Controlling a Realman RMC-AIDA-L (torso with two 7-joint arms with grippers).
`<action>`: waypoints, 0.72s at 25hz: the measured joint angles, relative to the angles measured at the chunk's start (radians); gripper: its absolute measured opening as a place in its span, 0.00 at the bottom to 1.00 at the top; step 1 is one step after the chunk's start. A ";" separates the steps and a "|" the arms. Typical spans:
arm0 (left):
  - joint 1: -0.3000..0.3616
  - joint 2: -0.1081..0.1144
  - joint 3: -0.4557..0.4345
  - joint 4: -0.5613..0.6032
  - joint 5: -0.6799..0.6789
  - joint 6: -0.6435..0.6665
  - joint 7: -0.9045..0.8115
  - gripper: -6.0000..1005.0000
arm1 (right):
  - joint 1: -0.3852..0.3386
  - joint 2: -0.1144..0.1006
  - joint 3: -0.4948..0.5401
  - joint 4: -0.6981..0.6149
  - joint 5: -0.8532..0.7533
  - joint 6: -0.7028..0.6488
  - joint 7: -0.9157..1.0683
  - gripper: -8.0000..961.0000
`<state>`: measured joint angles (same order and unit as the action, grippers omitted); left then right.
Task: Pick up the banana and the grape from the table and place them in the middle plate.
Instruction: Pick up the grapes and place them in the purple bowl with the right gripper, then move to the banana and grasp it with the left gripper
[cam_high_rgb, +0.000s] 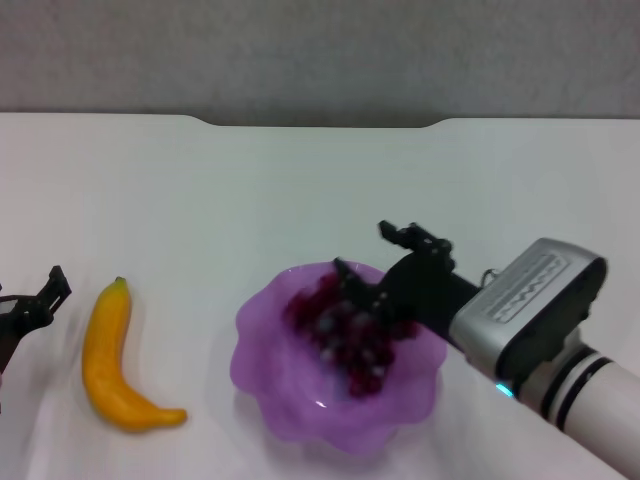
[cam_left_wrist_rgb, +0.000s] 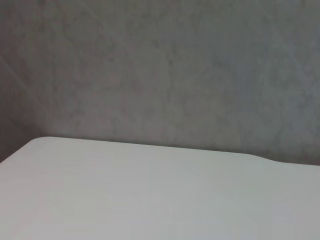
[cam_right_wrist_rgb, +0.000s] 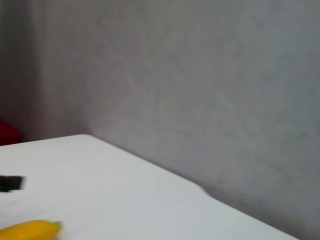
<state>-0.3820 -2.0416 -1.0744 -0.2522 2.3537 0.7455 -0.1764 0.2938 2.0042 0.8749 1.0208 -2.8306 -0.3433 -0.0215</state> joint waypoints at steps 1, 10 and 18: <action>0.000 0.000 0.000 0.000 0.000 0.000 0.000 0.89 | 0.007 0.000 -0.011 -0.001 -0.001 -0.001 -0.001 0.60; 0.000 0.000 0.003 0.003 -0.001 0.000 0.000 0.89 | -0.018 -0.002 0.015 0.034 0.004 -0.015 -0.004 0.89; 0.000 0.000 0.005 -0.005 0.006 0.003 0.000 0.89 | -0.065 0.001 0.107 -0.189 0.075 -0.331 0.015 0.92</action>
<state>-0.3815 -2.0417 -1.0692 -0.2574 2.3595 0.7489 -0.1764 0.2287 2.0053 0.9822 0.8319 -2.7559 -0.6743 -0.0066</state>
